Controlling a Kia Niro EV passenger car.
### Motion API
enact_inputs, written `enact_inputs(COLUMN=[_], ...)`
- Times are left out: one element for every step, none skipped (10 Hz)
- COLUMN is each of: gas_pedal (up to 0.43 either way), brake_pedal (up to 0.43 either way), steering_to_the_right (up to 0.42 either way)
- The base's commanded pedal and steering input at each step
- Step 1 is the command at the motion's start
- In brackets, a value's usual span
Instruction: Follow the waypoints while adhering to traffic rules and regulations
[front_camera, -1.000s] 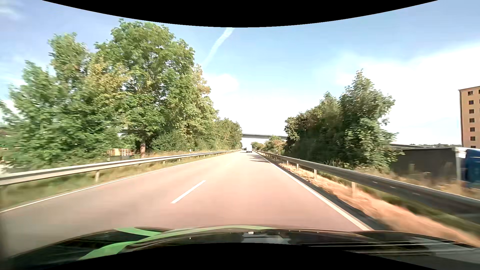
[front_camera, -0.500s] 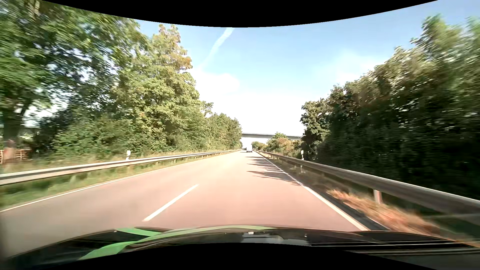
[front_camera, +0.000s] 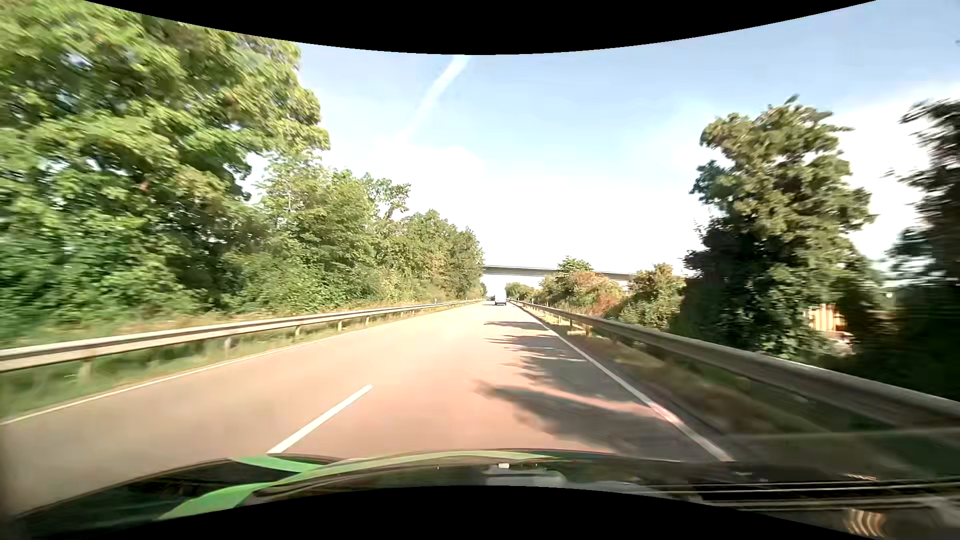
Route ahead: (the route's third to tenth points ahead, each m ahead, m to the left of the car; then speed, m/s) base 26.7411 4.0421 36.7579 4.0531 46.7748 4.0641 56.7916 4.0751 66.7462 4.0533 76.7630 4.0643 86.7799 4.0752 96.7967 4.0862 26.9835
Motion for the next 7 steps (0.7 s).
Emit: enact_inputs(gas_pedal=[0.28, 0.268, 0.268, 0.268, 0.26, 0.248, 0.248], brake_pedal=[0.0, 0.0, 0.0, 0.0, 0.0, 0.0, 0.0], steering_to_the_right=[-0.003, -0.003, -0.003, -0.003, -0.002, 0.0, 0.001])
